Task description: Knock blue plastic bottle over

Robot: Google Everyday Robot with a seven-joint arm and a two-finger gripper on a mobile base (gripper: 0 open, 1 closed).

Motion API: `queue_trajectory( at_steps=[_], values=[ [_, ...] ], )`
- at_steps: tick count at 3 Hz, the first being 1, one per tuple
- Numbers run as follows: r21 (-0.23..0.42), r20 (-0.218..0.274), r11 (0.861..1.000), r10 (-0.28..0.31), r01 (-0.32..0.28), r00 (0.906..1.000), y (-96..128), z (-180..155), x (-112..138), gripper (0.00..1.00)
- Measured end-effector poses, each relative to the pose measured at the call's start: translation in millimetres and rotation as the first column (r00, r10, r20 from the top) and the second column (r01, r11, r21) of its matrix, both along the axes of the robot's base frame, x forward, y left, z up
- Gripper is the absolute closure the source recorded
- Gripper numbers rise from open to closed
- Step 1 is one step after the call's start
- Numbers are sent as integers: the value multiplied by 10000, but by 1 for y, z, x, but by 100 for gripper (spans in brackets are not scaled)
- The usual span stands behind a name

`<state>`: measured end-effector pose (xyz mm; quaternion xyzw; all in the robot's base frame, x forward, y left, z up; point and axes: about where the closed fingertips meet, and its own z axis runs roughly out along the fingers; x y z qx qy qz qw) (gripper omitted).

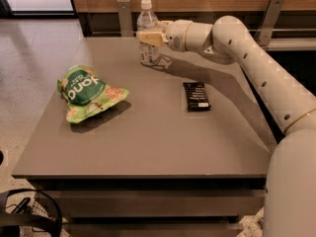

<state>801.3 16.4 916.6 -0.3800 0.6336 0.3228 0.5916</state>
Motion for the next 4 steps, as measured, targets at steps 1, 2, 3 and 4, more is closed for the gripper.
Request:
queue_trajectory(
  at_steps=[1,2,3,4],
  values=[
    [5,-9,10000,45,-45,10000,3,0,0,100],
    [-296,-12,9996,-10,10,10000,-1,6,-1,100],
    [-1172,11,9925,-337,336,9994,-20,25,-7,100],
    [-2178,95,9724,-841,842,9964,-44,47,-13,100]
  ],
)
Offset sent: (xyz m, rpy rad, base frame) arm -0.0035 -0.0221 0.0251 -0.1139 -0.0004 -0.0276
